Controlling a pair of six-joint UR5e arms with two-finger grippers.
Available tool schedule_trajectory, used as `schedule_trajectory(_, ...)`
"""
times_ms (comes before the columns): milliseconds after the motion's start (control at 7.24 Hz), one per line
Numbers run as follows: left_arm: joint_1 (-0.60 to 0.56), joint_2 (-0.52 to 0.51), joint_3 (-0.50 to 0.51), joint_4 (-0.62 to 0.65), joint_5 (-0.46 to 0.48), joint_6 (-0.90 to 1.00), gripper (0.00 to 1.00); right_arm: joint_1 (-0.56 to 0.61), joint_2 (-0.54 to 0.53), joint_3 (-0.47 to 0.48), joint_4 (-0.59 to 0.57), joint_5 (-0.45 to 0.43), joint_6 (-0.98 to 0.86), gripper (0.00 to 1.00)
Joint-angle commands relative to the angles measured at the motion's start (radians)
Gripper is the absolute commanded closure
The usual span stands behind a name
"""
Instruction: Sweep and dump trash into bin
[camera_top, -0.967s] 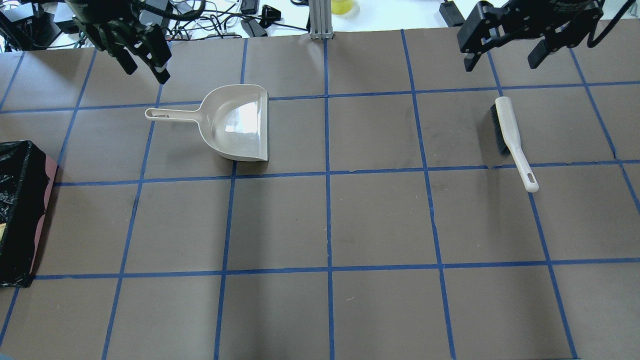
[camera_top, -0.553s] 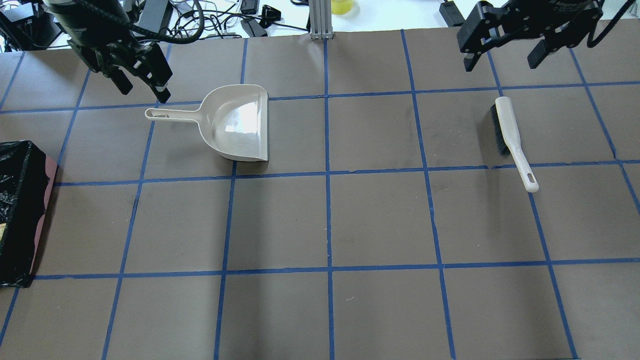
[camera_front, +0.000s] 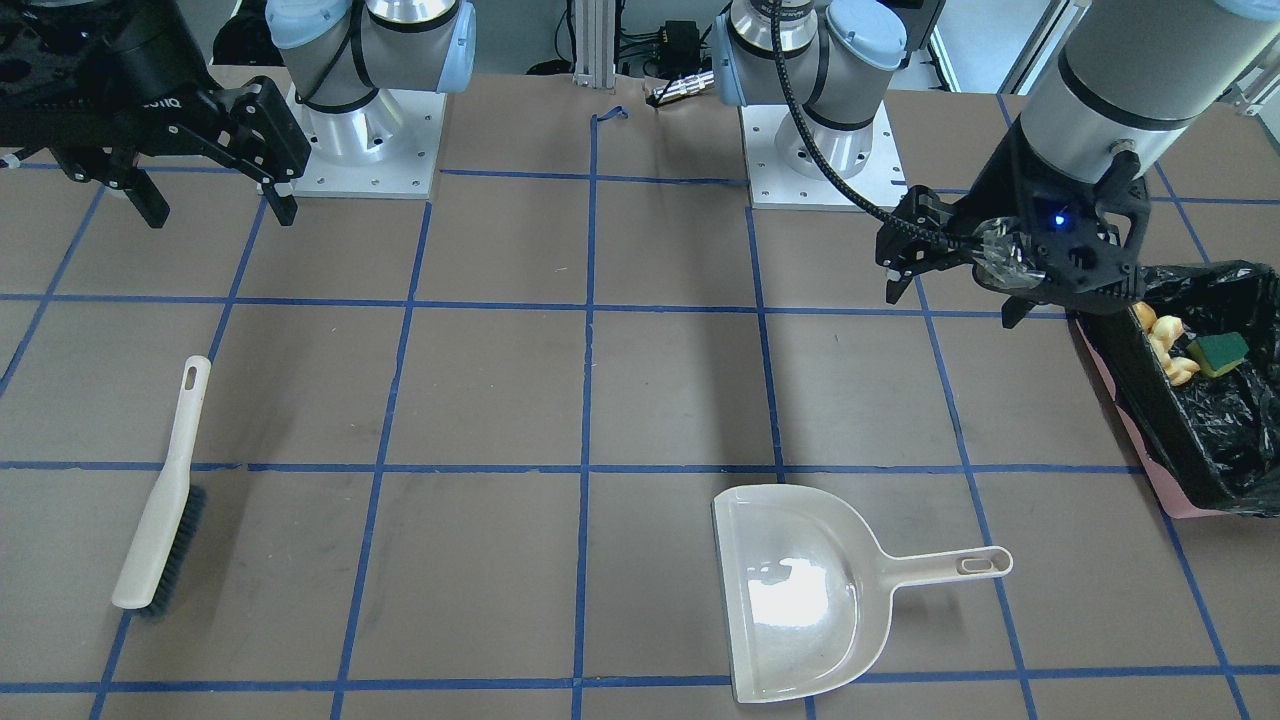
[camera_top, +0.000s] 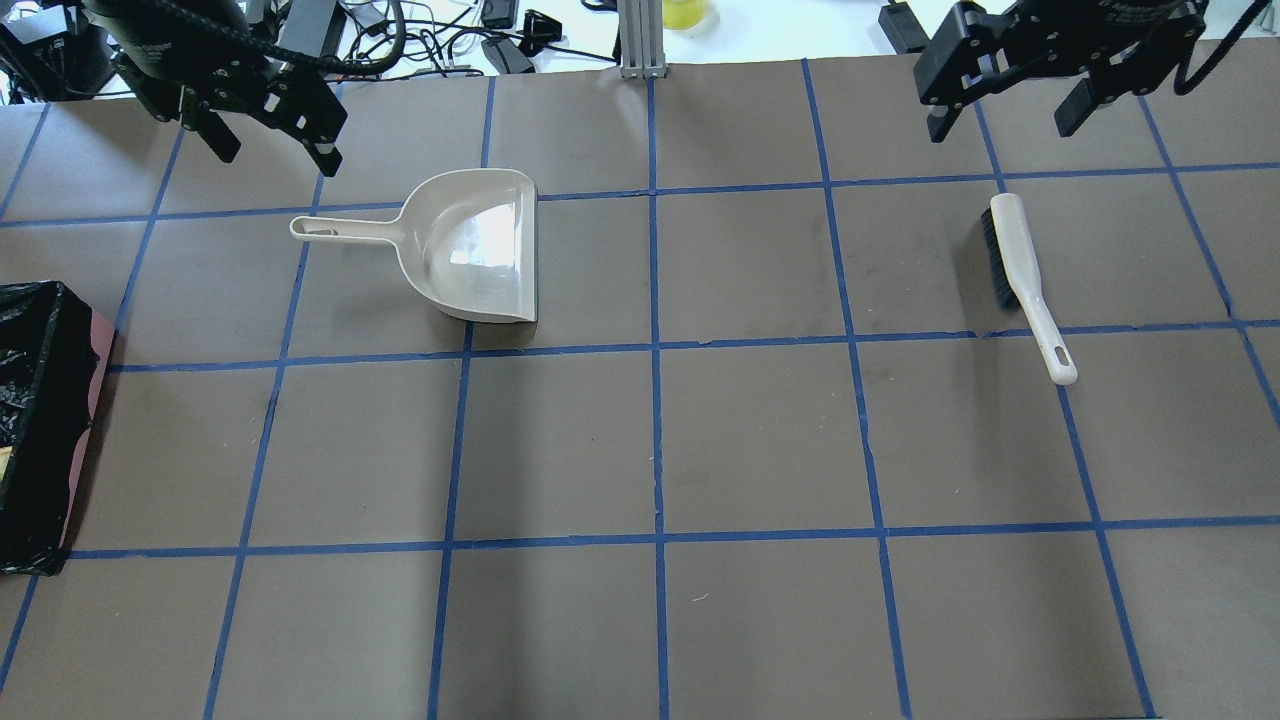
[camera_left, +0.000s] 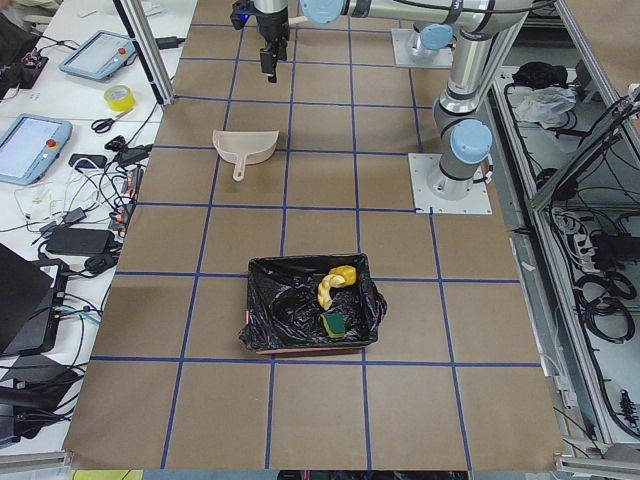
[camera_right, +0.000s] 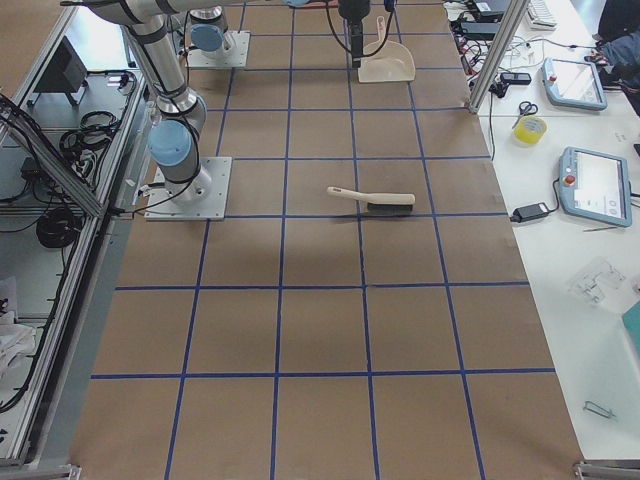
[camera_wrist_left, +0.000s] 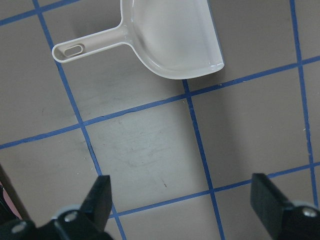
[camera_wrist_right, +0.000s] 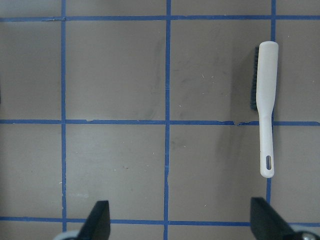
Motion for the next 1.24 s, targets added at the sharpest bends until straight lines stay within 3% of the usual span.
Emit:
schedule_trajectory(0,-0.002,0.012,-0.022,0.002,-0.003,-0.062,0.0,0.0,0.0,0.0,0.0,0.0,0.001,0.0)
schedule_trajectory(1105,-0.002,0.019,-0.037,0.022,0.005,-0.059,0.0,0.0,0.003,0.0,-0.001,0.002,0.001,0.0)
